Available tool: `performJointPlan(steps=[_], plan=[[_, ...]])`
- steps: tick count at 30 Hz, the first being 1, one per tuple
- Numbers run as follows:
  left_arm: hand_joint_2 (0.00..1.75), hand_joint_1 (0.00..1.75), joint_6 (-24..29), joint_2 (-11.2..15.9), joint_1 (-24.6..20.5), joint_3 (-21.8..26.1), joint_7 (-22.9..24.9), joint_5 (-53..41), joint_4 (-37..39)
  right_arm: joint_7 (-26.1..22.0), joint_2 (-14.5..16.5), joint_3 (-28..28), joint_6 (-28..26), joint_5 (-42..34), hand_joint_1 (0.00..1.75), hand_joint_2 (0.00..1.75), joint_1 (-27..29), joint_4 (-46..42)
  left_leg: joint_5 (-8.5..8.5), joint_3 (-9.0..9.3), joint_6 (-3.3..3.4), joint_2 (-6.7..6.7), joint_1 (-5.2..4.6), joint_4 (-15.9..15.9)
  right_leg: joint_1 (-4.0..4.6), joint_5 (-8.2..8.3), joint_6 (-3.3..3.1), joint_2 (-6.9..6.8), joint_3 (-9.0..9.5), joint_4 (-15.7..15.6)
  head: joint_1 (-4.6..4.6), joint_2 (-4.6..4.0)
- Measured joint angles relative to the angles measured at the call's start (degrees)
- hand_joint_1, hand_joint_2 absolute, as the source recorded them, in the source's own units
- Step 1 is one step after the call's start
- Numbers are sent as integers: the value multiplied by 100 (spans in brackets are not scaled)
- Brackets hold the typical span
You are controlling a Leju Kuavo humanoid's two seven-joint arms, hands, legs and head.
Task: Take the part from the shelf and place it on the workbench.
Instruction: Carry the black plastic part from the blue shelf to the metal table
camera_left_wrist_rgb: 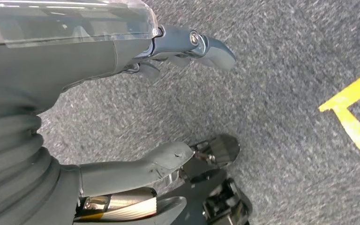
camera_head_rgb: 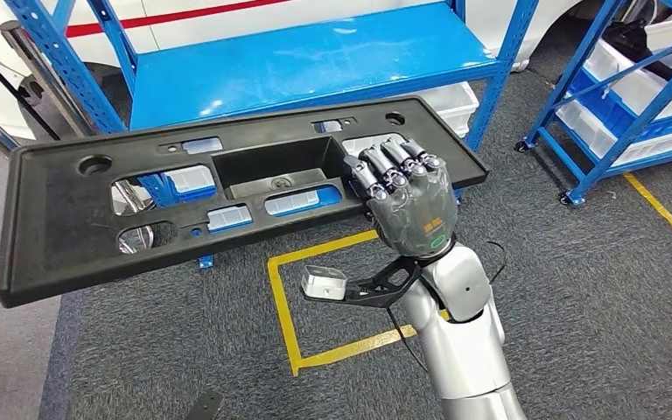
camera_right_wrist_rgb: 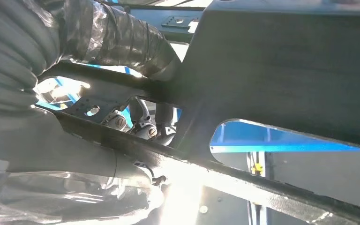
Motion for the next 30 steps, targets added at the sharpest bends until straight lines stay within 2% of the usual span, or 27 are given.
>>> performJointPlan(steps=[3, 4, 5, 6, 8, 9, 10, 12, 14, 15, 16, 18, 19, 20, 21, 22, 23, 25, 26, 28, 30], plan=[[175, 0, -7, -1, 8, 0, 0, -5, 0, 45, 9, 29, 2, 41, 175, 175, 1, 10, -650, -313, -23, -2, 8, 954, 40, 97, -110, -18, -116, -6, -1, 0], [175, 0, -9, -2, 13, 0, -1, -8, 0, 64, 9, 34, 2, 53, 175, 175, 5, 19, -754, -367, -16, -2, 6, 1204, 62, 125, -125, -20, -157, -6, -1, 0], [175, 0, -12, -2, 18, 0, -8, -11, 0, 108, 7, 41, 2, 55, 175, 175, 11, 29, -749, -335, 3, -4, -1, 1276, 85, 151, -135, -19, -195, -6, -1, 0], [175, 0, -16, -2, 21, 0, -22, -15, 0, 183, -2, 59, 2, 43, 175, 175, 14, 40, -646, -204, 37, -6, -15, 1142, 104, 176, -141, -17, -228, -6, -1, 0], [175, 0, -26, 3, 20, -1, -77, -14, -1, 385, -47, 133, 2, -30, 175, 175, 7, 68, -379, 275, 149, -13, -78, 420, 123, 225, -136, -15, -272, -7, 0, 0], [175, 0, -30, 8, 18, -4, -114, -6, -1, 452, -82, 179, 2, -94, 175, 175, -2, 94, -303, 496, 195, -16, -114, 61, 119, 250, -120, -17, -284, -11, 1, 0], [175, 0, -33, 13, 18, -11, -149, 6, -2, 472, -116, 219, 2, -177, 175, 175, -8, 132, -271, 640, 230, -20, -150, -186, 107, 276, -93, -20, -290, -20, 0, 0], [175, 0, -45, 18, 27, -34, -208, 24, -2, 408, -178, 283, 2, -367, 175, 175, -9, 233, -235, 714, 273, -23, -193, -365, 78, 344, -27, -23, -291, -66, -1, 0], [175, 0, -54, 11, 35, -55, -238, 28, -1, 337, -231, 330, 2, -495, 175, 175, -10, 325, -110, 746, 315, -13, -165, -526, 80, 340, 25, -20, -307, -70, 1, 0], [175, 0, -57, 6, 35, -64, -246, 27, -1, 322, -259, 347, 1, -523, 175, 175, -17, 361, -43, 758, 332, -4, -145, -605, 86, 247, 45, -17, -357, 32, 2, 0], [175, 0, -60, 1, 36, -73, -250, 27, 0, 317, -288, 360, 1, -540, 175, 175, -22, 394, 10, 758, 338, 6, -123, -662, 85, 84, 65, -15, -454, 253, 2, 0], [175, 0, -65, -3, 46, -87, -252, 27, 0, 314, -346, 382, 1, -552, 175, 175, -19, 461, 49, 697, 347, 22, -127, -651, 63, -281, 109, -15, -727, 911, 1, 0], [175, 0, -64, -3, 55, -90, -252, 28, 0, 313, -375, 390, 1, -551, 175, 175, -12, 493, 55, 659, 346, 35, -123, -623, 47, -370, 136, -17, -823, 1173, 1, 0], [175, 0, -61, -3, 64, -91, -253, 28, 0, 307, -402, 396, 1, -548, 175, 175, -6, 523, 52, 621, 338, 54, -115, -582, 30, -356, 161, -21, -836, 1261, 1, 0], [175, 0, -57, -4, 72, -93, -257, 30, 0, 295, -424, 399, 0, -546, 175, 175, -5, 548, 41, 583, 323, 78, -102, -530, 13, -247, 187, -35, -751, 1149, 2, 0], [175, 0, -53, -5, 80, -95, -263, 32, 0, 274, -438, 400, 0, -550, 175, 175, -10, 563, 18, 546, 296, 105, -85, -463, -4, -79, 213, -81, -579, 857, 2, 0], [175, 0, -49, -2, 86, -95, -276, 37, -1, 246, -446, 402, 0, -555, 175, 175, -21, 577, -13, 503, 259, 131, -76, -390, 3, 23, 231, -181, -411, 546, 3, 0], [175, 0, -38, 8, 89, -96, -322, 49, -2, 179, -451, 410, 0, -568, 175, 175, -46, 597, -78, 422, 183, 194, -87, -233, 29, 112, 170, -308, -236, 149, -6, 0], [175, 0, -33, 14, 87, -96, -346, 54, -2, 151, -452, 414, 0, -573, 175, 175, -56, 609, -95, 398, 156, 233, -100, -195, 56, 84, 118, -315, -247, 120, -11, 0], [175, 0, -28, 19, 72, -97, -379, 57, -2, 117, -452, 416, 0, -582, 175, 175, -64, 626, -114, 386, 119, 319, -98, -167, 70, 120, 15, -206, -281, 114, -14, 0], [175, 0, -36, 27, 36, -101, -393, 50, -2, 113, -452, 416, 0, -584, 175, 175, -76, 634, -272, 321, 71, 260, -71, 6, 67, 164, -61, -118, -299, 95, -14, 0]])
